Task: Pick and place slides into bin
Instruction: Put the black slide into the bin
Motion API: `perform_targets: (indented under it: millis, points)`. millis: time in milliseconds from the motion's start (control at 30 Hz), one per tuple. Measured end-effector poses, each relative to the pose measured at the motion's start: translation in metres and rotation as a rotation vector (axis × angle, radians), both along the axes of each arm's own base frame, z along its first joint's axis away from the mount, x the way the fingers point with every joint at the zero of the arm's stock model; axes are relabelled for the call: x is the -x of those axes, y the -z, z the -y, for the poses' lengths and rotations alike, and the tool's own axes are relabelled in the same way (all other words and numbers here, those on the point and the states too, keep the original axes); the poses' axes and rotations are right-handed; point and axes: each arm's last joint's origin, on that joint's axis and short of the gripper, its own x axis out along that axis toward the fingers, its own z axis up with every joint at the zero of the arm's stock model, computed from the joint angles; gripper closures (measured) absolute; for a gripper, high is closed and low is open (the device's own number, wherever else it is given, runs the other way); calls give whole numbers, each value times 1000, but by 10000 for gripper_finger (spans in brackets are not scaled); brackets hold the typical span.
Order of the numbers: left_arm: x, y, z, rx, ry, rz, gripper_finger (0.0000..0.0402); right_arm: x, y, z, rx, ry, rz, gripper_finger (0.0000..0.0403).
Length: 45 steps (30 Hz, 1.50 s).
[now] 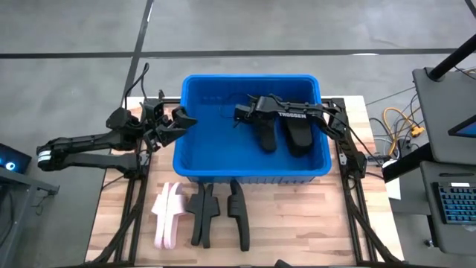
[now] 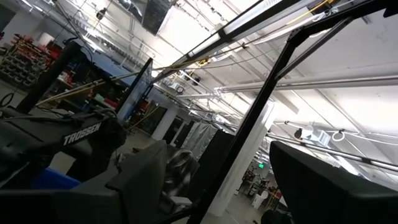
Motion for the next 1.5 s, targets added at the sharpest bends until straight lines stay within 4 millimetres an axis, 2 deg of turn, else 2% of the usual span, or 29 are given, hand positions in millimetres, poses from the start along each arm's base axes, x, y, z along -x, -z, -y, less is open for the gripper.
perform_targets:
  millis: [100, 300, 533, 733, 933, 1200, 1433, 1500]
  points:
    - [0, 0, 0, 0, 0, 0, 132, -1, 1, -2, -76, -32, 5, 229]
    - [0, 0, 0, 0, 1, 0, 132, -2, 2, -3, -124, -111, -18, 218]
    - [0, 0, 0, -1, 2, -1, 132, -9, 1, -2, -141, -331, -63, 226]
    - [0, 0, 1, -13, 24, -3, 132, -17, -2, -4, -267, -529, 27, 234]
    - [0, 0, 1, -16, 28, -4, 132, -18, -4, -4, -269, -693, -41, 250]
    - [0, 1, 2, -31, 54, -9, 132, -16, -4, 2, -277, -737, -57, 285]
    - [0, 1, 2, -36, 64, -13, 132, -16, -5, 2, -273, -724, -51, 375]
    - [0, 1, 2, -36, 64, -13, 132, -16, -5, 2, -272, -701, -38, 388]
